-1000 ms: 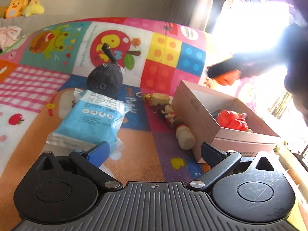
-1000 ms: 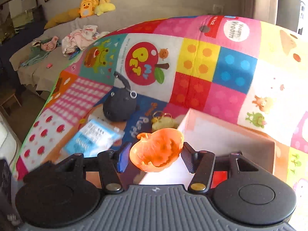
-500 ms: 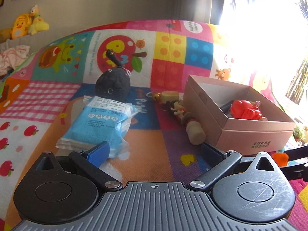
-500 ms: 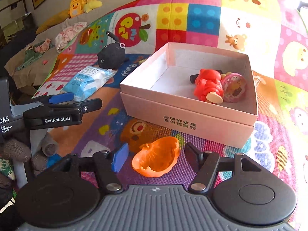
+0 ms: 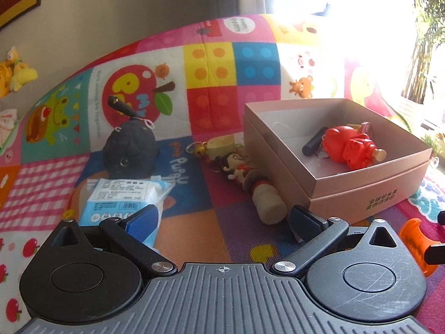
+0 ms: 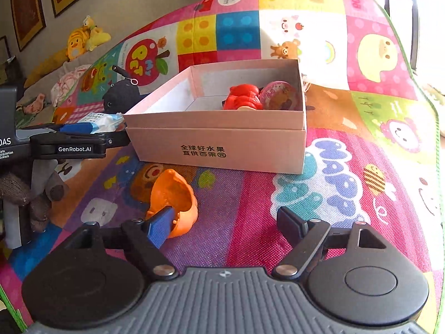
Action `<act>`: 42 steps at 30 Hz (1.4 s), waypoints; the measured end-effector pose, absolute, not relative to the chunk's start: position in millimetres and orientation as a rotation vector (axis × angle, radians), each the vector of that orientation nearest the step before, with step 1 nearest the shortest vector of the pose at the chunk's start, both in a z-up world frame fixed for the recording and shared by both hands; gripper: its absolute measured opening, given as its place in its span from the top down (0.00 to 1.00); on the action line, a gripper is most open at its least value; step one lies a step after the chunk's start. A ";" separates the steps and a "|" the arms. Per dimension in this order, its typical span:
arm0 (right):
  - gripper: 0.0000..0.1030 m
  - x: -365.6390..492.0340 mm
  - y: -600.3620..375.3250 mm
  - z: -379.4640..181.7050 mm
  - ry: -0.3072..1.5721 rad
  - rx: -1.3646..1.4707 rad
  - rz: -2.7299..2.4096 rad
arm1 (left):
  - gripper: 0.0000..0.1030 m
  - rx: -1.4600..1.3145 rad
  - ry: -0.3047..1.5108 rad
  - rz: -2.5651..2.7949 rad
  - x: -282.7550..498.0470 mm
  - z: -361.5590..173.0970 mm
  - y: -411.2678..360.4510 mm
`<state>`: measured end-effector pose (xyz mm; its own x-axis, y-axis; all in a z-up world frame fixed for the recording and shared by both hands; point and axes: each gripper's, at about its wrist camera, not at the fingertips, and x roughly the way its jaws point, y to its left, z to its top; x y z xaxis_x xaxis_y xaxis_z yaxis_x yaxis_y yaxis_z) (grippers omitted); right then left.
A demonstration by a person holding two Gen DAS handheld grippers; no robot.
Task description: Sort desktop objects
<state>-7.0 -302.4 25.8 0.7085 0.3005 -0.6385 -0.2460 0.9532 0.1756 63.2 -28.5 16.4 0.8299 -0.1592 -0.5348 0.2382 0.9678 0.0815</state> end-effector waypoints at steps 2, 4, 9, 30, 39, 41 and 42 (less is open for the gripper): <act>0.17 -8.0 -302.0 23.4 0.714 0.086 0.310 | 0.00 0.160 0.569 -0.213 67.2 13.9 -32.3; 0.16 -8.4 -300.5 23.1 0.709 0.079 0.313 | 0.00 0.169 0.574 -0.204 70.3 11.5 -34.2; 0.14 -7.9 -299.2 21.4 0.714 0.079 0.316 | 0.00 0.181 0.588 -0.206 80.1 6.8 -34.5; 0.08 -9.0 -292.1 19.1 0.717 0.044 0.307 | 0.23 0.144 0.582 -0.236 72.7 6.8 -25.6; 0.07 -8.5 -291.8 18.7 0.717 0.044 0.306 | 0.22 0.170 0.581 -0.274 78.8 4.6 -36.8; 0.07 -8.5 -291.9 18.9 0.717 0.044 0.307 | 0.22 0.174 0.580 -0.286 80.1 4.7 -39.0; 0.07 -8.5 -291.9 18.8 0.717 0.044 0.307 | 0.22 0.176 0.580 -0.290 80.5 4.6 -39.7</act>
<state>-8.5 -291.9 18.8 0.7109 0.2913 -0.6402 -0.2616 0.9544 0.1438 80.5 -39.7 4.6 0.7975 -0.2192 -0.5620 0.3174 0.9448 0.0820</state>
